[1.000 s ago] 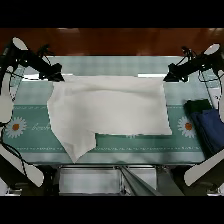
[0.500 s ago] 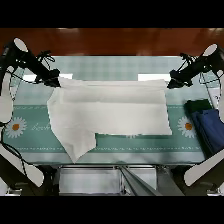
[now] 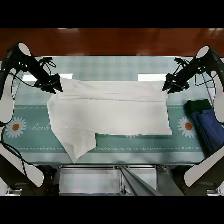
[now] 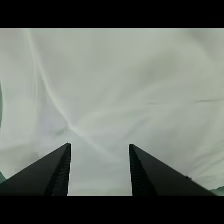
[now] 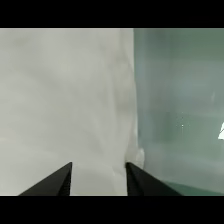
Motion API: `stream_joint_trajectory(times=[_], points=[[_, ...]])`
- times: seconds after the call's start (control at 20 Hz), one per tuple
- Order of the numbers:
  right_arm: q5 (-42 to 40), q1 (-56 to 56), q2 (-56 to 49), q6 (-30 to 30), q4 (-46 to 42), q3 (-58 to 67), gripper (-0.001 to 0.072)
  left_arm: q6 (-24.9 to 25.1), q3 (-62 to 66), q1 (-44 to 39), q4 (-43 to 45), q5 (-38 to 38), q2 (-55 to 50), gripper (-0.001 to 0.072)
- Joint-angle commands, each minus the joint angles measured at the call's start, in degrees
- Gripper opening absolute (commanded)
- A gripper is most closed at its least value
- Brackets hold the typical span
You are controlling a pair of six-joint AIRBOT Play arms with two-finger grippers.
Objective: Fold the shirts.
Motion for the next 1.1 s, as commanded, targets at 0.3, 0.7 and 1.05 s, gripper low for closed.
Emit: stream_joint_trajectory(times=[0.3,0.7,1.05], points=[[-10.49,-6.71,29.75,7.43,-10.36,-23.32,0.0414,-0.72,-25.73,12.24,7.87,2.58,28.61,0.047],[-29.16,-21.94,63.58,-11.85,22.8,-71.41,0.0414,14.27,-78.16,35.3,-25.53,23.17,52.54,0.0502],[-25.27,-22.03,64.24,-15.17,23.52,-71.84,0.0414,13.18,-80.0,33.97,-18.43,25.24,52.43,0.0502]])
